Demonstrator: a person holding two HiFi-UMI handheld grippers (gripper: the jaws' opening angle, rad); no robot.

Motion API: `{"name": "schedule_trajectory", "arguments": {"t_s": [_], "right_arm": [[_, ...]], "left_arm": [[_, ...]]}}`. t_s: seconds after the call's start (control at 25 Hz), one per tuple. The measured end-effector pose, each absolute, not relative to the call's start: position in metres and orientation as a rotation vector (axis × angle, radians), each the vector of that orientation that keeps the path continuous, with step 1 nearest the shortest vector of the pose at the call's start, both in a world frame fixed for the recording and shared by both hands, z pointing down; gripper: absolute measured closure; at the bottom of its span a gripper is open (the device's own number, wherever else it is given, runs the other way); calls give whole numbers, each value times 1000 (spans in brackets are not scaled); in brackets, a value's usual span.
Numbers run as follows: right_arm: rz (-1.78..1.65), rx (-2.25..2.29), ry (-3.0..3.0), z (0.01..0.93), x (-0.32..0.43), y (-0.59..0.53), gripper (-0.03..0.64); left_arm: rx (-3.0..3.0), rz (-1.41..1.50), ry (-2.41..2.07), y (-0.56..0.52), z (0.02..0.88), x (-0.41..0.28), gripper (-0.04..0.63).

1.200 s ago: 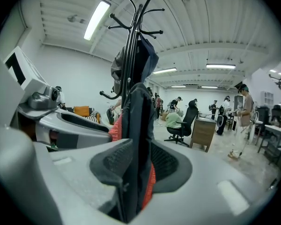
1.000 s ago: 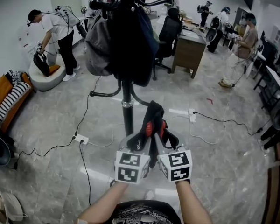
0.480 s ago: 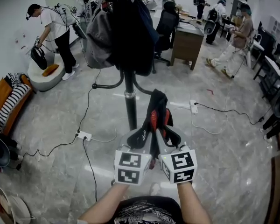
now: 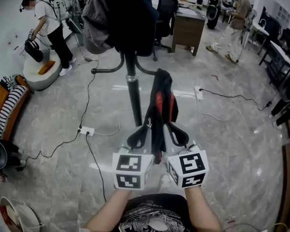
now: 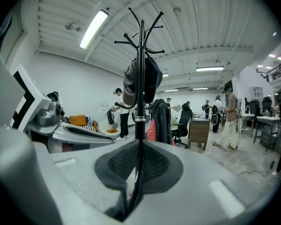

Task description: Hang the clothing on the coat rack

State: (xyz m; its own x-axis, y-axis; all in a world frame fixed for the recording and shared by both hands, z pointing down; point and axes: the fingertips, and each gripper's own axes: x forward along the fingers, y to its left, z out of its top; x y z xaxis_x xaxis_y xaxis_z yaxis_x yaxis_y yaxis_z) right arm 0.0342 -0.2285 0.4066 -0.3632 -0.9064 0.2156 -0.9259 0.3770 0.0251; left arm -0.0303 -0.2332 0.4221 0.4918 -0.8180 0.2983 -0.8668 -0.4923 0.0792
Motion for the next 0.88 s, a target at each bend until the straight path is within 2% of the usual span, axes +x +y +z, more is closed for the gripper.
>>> {"name": "schedule_trajectory", "arguments": {"t_s": [0.28, 0.88], "right_arm": [[170, 1595, -2447, 417, 11, -197, 614], [179, 1611, -2425, 421, 2, -156, 615]], "left_arm": [[2535, 322, -1397, -208, 426, -29, 589], [2525, 290, -1412, -160, 431, -43, 591]]}}
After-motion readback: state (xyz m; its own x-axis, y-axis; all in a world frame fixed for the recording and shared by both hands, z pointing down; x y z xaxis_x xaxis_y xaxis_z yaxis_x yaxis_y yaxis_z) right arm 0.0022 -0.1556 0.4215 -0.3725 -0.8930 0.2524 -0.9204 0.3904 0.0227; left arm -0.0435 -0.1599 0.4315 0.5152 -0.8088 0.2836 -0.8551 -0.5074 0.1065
